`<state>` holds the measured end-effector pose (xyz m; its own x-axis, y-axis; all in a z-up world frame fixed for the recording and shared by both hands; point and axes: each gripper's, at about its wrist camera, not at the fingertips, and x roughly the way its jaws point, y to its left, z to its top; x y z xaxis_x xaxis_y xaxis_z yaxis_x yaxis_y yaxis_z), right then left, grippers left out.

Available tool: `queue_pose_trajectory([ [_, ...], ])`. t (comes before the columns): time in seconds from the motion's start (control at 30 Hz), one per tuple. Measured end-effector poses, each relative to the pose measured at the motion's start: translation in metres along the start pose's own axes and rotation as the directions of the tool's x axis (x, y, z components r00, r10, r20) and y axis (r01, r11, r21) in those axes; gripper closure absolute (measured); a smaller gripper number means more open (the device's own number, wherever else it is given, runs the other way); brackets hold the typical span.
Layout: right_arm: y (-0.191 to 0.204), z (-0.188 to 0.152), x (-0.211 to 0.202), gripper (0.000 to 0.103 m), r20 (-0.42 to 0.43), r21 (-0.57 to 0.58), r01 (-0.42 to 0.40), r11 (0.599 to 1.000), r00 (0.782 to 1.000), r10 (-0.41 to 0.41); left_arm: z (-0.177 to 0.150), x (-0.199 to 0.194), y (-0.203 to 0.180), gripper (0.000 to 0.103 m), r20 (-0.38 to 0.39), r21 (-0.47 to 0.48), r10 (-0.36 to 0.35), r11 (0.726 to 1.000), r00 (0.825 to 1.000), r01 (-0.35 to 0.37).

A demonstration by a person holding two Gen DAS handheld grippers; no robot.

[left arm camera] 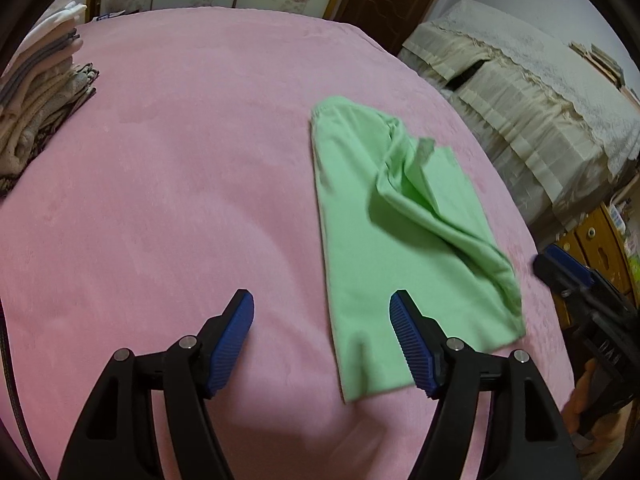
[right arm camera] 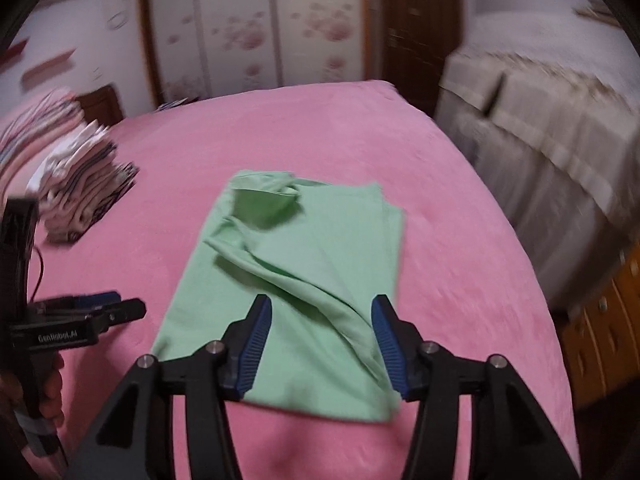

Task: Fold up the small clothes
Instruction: 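Close the right tool on the shirt's side and fold it inward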

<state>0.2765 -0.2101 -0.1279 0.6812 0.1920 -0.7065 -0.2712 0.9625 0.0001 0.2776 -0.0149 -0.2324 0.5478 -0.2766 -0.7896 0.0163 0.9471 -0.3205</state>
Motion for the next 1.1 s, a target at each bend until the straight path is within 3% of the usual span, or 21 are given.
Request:
queue_pose_trajectory([
  [0.2, 0.048, 0.021, 0.047, 0.050, -0.014, -0.177, -0.073, 0.982, 0.997, 0.071, 0.020, 0.012, 0.004, 0.034, 0.013, 0.007, 0.003, 1.000, 1.000, -0.003],
  [0.43, 0.073, 0.028, 0.094, 0.050, -0.081, -0.264, -0.077, 0.961, 0.995, 0.057, 0.035, 0.028, 0.012, 0.034, 0.004, -0.009, -0.011, 1.000, 1.000, 0.011],
  [0.63, 0.081, 0.027, 0.110, 0.050, -0.095, -0.316, -0.054, 0.947, 0.995, 0.025, 0.038, 0.039, 0.022, 0.034, -0.008, -0.037, -0.027, 0.999, 1.000, 0.027],
  [0.7, 0.078, 0.030, 0.113, 0.060, -0.095, -0.292, -0.054, 0.955, 0.995, 0.027, 0.039, 0.042, 0.022, 0.034, -0.013, -0.035, -0.027, 0.999, 1.000, 0.027],
  [0.77, 0.072, 0.035, 0.118, 0.097, -0.117, -0.255, -0.061, 0.965, 0.993, 0.032, 0.041, 0.045, 0.020, 0.034, -0.015, -0.024, -0.024, 0.999, 1.000, 0.024],
  [0.97, 0.036, 0.051, 0.111, 0.098, -0.083, -0.140, -0.048, 0.989, 0.996, 0.037, 0.045, 0.045, 0.011, 0.034, -0.007, 0.003, -0.030, 1.000, 1.000, 0.030],
  [1.1, 0.002, 0.067, 0.097, 0.098, -0.028, -0.105, 0.023, 0.994, 0.999, -0.026, 0.046, 0.048, 0.007, 0.034, -0.011, 0.018, -0.034, 0.999, 0.999, 0.034],
])
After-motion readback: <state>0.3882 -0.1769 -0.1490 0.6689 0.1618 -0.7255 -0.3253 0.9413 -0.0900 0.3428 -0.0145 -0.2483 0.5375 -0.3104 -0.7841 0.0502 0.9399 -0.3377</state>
